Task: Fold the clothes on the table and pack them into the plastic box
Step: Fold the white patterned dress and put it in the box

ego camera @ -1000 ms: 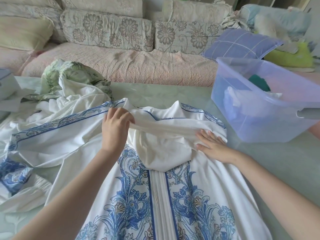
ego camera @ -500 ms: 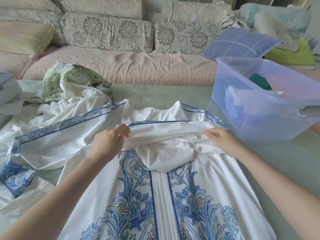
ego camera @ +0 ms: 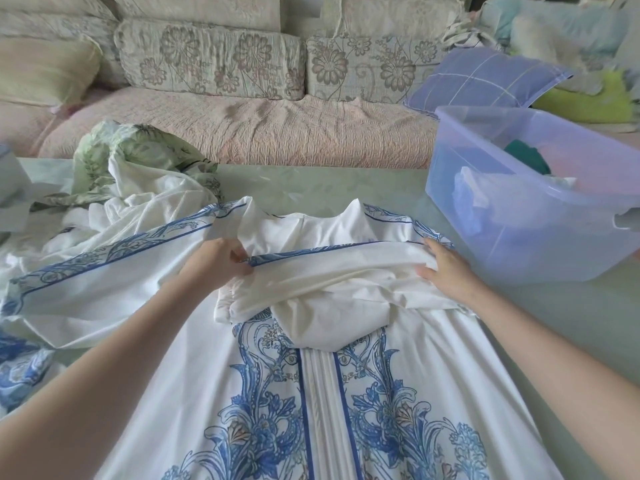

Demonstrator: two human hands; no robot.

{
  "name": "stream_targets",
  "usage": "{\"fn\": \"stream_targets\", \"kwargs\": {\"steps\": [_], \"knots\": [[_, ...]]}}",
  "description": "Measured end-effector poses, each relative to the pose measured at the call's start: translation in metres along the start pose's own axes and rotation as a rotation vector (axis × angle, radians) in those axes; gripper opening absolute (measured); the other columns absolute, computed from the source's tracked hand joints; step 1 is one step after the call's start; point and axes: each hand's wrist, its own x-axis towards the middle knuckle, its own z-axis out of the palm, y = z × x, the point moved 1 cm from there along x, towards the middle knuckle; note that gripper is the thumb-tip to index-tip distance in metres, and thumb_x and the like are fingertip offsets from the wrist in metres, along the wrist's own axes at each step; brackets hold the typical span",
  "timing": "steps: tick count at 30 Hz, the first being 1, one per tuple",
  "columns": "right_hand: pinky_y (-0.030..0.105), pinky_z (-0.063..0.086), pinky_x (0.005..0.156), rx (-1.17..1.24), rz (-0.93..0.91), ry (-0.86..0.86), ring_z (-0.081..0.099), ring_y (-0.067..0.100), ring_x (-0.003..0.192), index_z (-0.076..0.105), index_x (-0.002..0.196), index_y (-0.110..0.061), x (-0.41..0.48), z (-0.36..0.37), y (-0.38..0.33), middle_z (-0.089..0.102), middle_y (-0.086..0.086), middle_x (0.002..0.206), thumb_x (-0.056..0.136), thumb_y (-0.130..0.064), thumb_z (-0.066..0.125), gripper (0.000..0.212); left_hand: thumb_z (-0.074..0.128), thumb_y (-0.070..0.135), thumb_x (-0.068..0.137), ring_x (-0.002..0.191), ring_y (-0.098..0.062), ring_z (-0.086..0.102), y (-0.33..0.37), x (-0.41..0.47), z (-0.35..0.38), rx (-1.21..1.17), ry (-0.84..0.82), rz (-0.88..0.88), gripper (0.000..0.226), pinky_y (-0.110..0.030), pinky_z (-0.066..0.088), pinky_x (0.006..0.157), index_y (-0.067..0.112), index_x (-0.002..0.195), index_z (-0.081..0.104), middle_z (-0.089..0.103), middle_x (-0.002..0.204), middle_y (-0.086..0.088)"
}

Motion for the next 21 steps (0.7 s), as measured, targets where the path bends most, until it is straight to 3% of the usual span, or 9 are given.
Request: {"fn": "stream_targets", "kwargs": {"steps": [4,7,9,11,13,17,19,21], "knots": [[0.033,0.017,0.113,0.01,-0.026,0.02,0.026,0.024,0.142,0.023,0.149,-0.01,-0.003,0.004,0.0,0.032,0.009,0.153,0.091,-0.02,0.062,0.071,0.062,0.01,0.086,0.086,-0.032,0.06,-0.004,0.011,-0.004,-0.151,0.251,0.035,0.006,-0.036,0.044,0.071,0.009,0.092,0.065,0.066,0.096,-0.016],[0.031,0.007,0.117,-0.019,-0.058,0.011,0.015,0.018,0.146,0.024,0.15,-0.013,-0.003,0.005,-0.002,0.017,0.004,0.158,0.091,-0.028,0.061,0.071,0.052,0.006,0.093,0.097,-0.036,0.055,0.008,0.022,-0.012,-0.216,0.455,0.055,0.017,-0.037,0.04,0.08,0.002,0.106,0.061,0.055,0.11,-0.024],[0.032,0.008,0.118,-0.016,-0.025,0.016,0.014,0.018,0.146,0.023,0.15,-0.015,-0.007,0.005,-0.004,0.01,0.003,0.16,0.092,-0.031,0.06,0.071,0.051,0.017,0.096,0.111,-0.037,0.045,0.016,0.022,-0.013,-0.184,0.5,0.028,0.027,-0.04,0.031,0.093,0.002,0.118,0.055,0.049,0.12,-0.025],[0.033,0.008,0.117,-0.032,-0.003,0.011,0.013,0.019,0.146,0.018,0.151,-0.015,-0.01,0.006,-0.006,0.005,0.003,0.16,0.093,-0.033,0.058,0.073,0.052,0.027,0.096,0.117,-0.035,0.04,0.018,0.014,-0.008,-0.168,0.465,-0.027,0.038,-0.039,0.026,0.098,0.0,0.123,0.049,0.045,0.124,-0.023],[0.034,0.008,0.118,-0.051,-0.017,0.016,0.011,0.02,0.147,0.014,0.151,-0.013,-0.014,0.006,-0.01,0.003,0.004,0.16,0.093,-0.033,0.058,0.076,0.058,0.033,0.091,0.115,-0.035,0.042,0.011,0.002,-0.002,-0.117,0.412,-0.059,0.047,-0.04,0.031,0.096,-0.002,0.121,0.047,0.048,0.121,-0.022],[0.029,0.008,0.115,-0.01,-0.104,0.104,0.011,0.019,0.147,0.017,0.151,-0.012,-0.023,0.004,-0.022,0.008,0.005,0.16,0.092,-0.03,0.06,0.075,0.07,0.046,0.079,0.095,-0.033,0.057,-0.012,-0.01,0.003,-0.149,0.193,-0.231,0.061,-0.038,0.047,0.076,-0.001,0.113,0.052,0.061,0.105,-0.017],[0.026,0.008,0.114,0.034,-0.141,0.133,0.013,0.019,0.146,0.025,0.149,-0.011,-0.032,0.007,-0.027,0.013,0.005,0.159,0.092,-0.027,0.06,0.069,0.075,0.05,0.073,0.085,-0.03,0.057,-0.017,-0.011,-0.001,-0.151,0.123,-0.299,0.063,-0.034,0.044,0.064,0.0,0.107,0.056,0.062,0.095,-0.014],[0.027,0.011,0.113,0.066,-0.151,0.166,0.021,0.024,0.143,0.037,0.144,-0.01,-0.043,0.011,-0.028,0.025,0.008,0.155,0.089,-0.025,0.064,0.063,0.077,0.048,0.071,0.073,-0.026,0.054,-0.017,-0.01,-0.004,-0.191,0.053,-0.29,0.051,-0.031,0.036,0.055,0.003,0.093,0.065,0.061,0.081,-0.012]]}}
